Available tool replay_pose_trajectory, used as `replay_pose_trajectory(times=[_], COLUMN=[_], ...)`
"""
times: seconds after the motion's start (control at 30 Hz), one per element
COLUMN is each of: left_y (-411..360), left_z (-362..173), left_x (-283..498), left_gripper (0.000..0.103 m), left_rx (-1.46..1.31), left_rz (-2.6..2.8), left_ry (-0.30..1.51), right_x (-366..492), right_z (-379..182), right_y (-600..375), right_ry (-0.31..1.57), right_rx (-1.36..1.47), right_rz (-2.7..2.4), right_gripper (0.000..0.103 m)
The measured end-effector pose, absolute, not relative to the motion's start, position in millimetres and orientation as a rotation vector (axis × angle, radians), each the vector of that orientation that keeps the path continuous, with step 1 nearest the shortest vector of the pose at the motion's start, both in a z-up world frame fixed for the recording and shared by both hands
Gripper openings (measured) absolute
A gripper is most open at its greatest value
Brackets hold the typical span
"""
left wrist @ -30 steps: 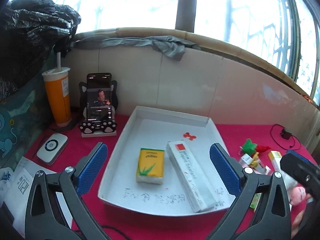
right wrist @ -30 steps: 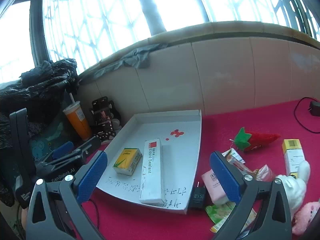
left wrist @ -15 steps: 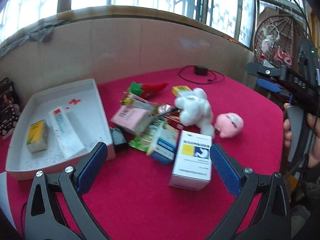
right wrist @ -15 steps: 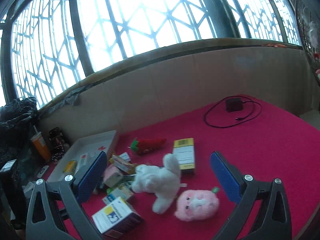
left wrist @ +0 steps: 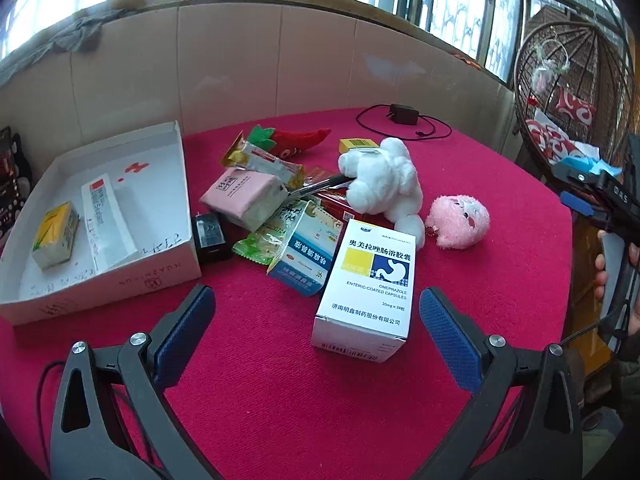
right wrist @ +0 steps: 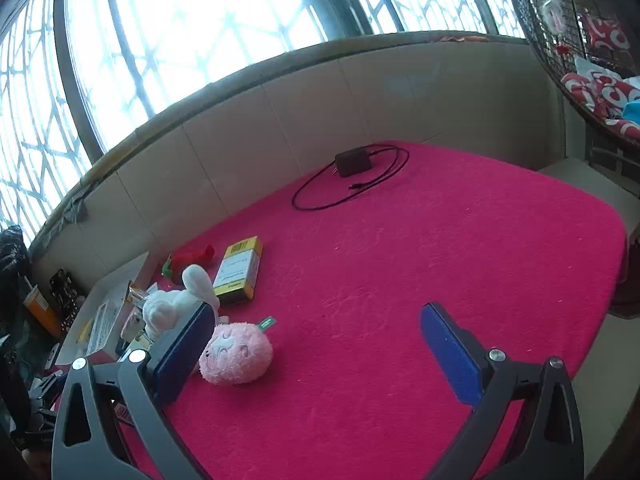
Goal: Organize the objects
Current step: 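Move both grippers back over the pile of items, then grasp the white omeprazole box with the left gripper while the right grasps the pink plush ball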
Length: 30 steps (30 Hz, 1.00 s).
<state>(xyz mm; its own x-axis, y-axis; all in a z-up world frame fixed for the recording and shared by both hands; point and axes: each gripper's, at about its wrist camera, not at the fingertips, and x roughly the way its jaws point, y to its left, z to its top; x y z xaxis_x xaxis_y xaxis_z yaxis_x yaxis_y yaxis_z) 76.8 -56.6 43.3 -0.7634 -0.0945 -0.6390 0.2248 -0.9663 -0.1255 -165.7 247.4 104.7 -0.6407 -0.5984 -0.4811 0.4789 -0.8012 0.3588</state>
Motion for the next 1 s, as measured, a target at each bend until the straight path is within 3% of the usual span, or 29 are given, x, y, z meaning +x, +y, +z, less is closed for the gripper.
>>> replay_pose_trajectory(times=[0.5,0.83,1.0], left_y=[-35.1,-32.5,-28.4], left_z=[79.7,85.9,86.4], left_x=[73.5,62.7,61.3], left_gripper=[0.103,0.103,0.103], left_rx=[0.921,0.946,0.963], left_rz=[-2.815,-2.779,-2.783], left_ry=[0.386,0.443,0.438], right_x=[-157.4,-167.9,-165.9], right_z=[119.2,79.6,82.0], right_y=[428.8,465.5,469.6], right_ry=[-0.511,-0.679,-0.678], right_rx=[0.565,0.635,0.628], right_rz=[-2.548,-2.544,-2.559], right_gripper=[0.103,0.103,0.103])
